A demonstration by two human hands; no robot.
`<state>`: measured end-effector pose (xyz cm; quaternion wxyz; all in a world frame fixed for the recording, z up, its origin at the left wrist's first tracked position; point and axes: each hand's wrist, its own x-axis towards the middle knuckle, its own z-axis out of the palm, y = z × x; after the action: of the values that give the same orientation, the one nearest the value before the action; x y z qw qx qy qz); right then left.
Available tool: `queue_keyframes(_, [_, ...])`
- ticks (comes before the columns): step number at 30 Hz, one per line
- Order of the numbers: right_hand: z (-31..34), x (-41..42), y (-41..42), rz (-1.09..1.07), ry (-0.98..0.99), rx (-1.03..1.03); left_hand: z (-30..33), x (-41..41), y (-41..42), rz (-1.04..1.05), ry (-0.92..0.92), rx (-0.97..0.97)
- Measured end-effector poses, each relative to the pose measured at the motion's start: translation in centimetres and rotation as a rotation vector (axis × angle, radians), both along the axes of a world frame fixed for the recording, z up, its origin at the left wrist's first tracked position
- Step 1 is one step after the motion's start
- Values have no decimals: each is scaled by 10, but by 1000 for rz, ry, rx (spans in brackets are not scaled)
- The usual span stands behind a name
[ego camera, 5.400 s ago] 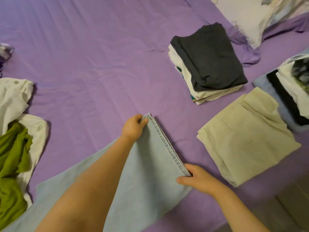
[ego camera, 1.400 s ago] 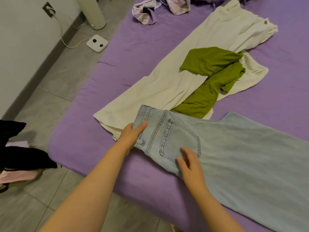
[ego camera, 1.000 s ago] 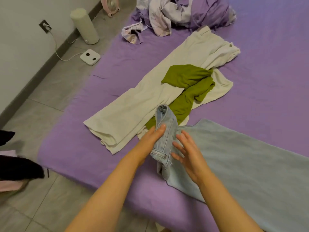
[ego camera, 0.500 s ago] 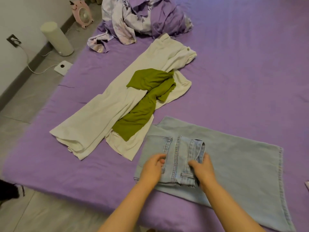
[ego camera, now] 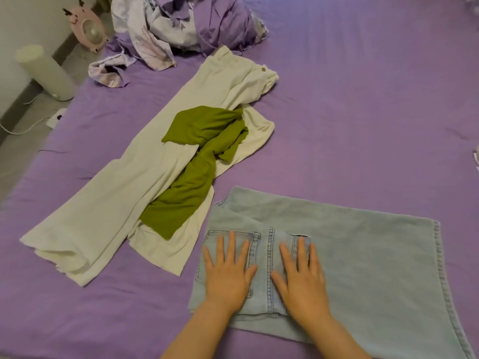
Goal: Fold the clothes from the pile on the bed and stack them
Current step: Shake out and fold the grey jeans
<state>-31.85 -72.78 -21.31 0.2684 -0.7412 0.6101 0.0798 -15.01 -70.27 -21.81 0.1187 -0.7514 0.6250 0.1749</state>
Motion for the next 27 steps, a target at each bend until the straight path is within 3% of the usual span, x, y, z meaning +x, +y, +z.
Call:
queue_keyframes(6, [-25,-5,-12,40,158,113,1,13,-4,-6,68,-6])
queue_keyframes(9, [-4,7,-9,53,187,22,-2,26,-2,150,149,26])
queue_keyframes(12, [16,21,2,40,94,-55,1,39,2,461,347,-23])
queue_keyframes(15, [-2,17,15,8,69,184,7,51,1,669,541,-61])
queue_keyframes(18, [-4,16,10,28,68,240,12,61,-2,893,843,-62])
queue_keyframes(21, [12,17,3,-10,44,284,29,60,0,992,1064,-79])
queue_keyframes(23, [24,19,5,-51,31,199,46,51,1,1045,1234,-89])
queue_keyframes(25, [42,26,9,-139,-147,112,66,37,1,1066,1403,-91])
queue_keyframes(27, [65,39,10,-316,-499,177,84,19,2,1070,1492,-59])
